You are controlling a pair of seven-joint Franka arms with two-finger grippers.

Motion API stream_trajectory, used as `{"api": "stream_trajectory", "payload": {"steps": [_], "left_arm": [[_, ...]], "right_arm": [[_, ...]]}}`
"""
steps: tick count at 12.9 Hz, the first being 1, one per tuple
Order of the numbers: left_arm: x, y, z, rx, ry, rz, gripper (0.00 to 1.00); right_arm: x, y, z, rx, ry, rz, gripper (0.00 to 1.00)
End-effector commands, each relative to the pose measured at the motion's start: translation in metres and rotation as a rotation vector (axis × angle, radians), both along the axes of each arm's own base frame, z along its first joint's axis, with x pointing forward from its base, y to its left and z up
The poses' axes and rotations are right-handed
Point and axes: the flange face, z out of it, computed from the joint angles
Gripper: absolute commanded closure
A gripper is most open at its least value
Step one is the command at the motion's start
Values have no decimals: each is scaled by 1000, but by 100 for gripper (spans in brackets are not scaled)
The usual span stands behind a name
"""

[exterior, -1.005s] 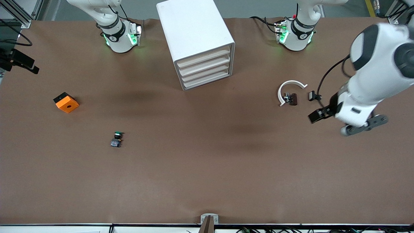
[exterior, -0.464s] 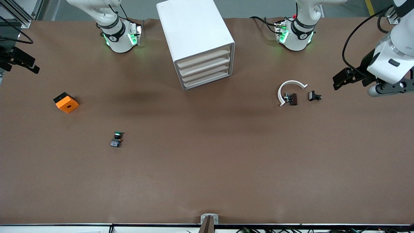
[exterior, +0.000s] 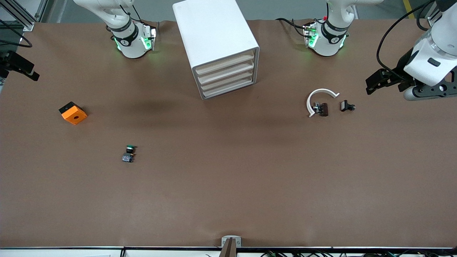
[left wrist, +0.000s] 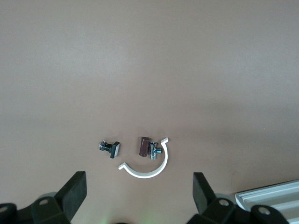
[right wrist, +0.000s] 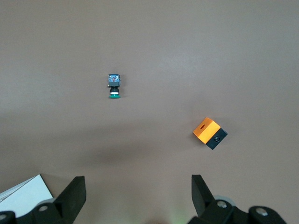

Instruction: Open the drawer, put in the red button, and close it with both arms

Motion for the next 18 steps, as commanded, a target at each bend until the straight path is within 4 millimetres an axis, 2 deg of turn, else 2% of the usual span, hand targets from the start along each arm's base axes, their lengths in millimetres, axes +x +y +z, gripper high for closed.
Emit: {"api": "stream_trajectory", "payload": {"steps": [1, 2, 5, 11, 18], "left_arm": [[-11, 8, 11, -12, -2, -13, 0], [-9, 17, 11, -12, -2, 1, 0], [-9, 30, 14, -13, -8, -30, 0], [-12, 22, 13, -1, 10, -43, 0], [-10, 28, 9, 3, 11, -32, 0]], "right_arm": [[-2, -5, 7, 1, -16, -18, 0], [-2, -1, 8, 0, -18, -18, 0], [-2, -2, 7, 0, -16, -19, 0], [-3, 1, 6, 1, -5, -19, 0], [-6, 2, -1, 7, 33, -20, 0]]}}
